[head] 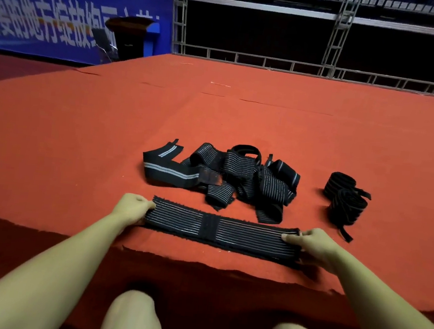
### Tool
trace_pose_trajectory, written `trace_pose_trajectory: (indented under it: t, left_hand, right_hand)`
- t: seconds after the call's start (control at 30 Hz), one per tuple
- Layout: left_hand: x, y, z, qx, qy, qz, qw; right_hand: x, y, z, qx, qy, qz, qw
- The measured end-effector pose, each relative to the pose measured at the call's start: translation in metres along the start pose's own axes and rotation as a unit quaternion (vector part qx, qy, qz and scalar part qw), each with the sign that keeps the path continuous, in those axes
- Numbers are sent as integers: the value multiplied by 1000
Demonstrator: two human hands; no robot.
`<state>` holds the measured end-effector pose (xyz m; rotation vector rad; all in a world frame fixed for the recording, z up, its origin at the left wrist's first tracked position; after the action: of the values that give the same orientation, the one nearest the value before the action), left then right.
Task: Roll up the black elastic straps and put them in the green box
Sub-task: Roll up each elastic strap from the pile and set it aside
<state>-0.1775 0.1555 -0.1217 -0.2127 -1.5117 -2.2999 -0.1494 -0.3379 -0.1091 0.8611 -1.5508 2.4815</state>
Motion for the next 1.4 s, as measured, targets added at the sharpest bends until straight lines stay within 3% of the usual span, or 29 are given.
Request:
trace_pose_trajectory:
  t: [0.47,0.67,0.87,0.97,1.07,1.17,1.27,1.4]
  left_hand:
    - [9,-9,-1,-48,48,-74,995]
    - [20,-8,-1,-90,110,-105,984]
    - [26,-7,-5,-131,145,-129,972]
    - [35,-1,-13,-194,165,-204,945]
    - [39,6,-36,-341,93,-260,898]
    - [28,0,-53,-457,5,-215,863]
    - [22,-5,-54,-488,-26,-153,859]
    - [19,-7,-55,-501,-41,-114,857]
  right_hand:
    - [4,19,0,47,114,71,990]
    - [14,20,0,118,234,127,957]
    - [18,21,0,106,270,149,945]
    - [30,15,-8,165,310,209,913]
    - [29,5,-32,327,267,244,873]
    - [7,9,-51,478,150,174,848]
    - [-4,15,-53,485,99,121,861]
    - [-3,13,-51,475,102,109,867]
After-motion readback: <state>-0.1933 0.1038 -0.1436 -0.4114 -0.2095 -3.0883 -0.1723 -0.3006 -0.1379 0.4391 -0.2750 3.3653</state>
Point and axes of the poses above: each hand's wrist, its own x-axis away from the middle knuckle, its own z-axis out of the back of the hand, y = z × x, the point moved 8 cm from there along -x, towards the middle knuckle, and after that the axes turned 14 degrees about -y, right-handed, at the moved point
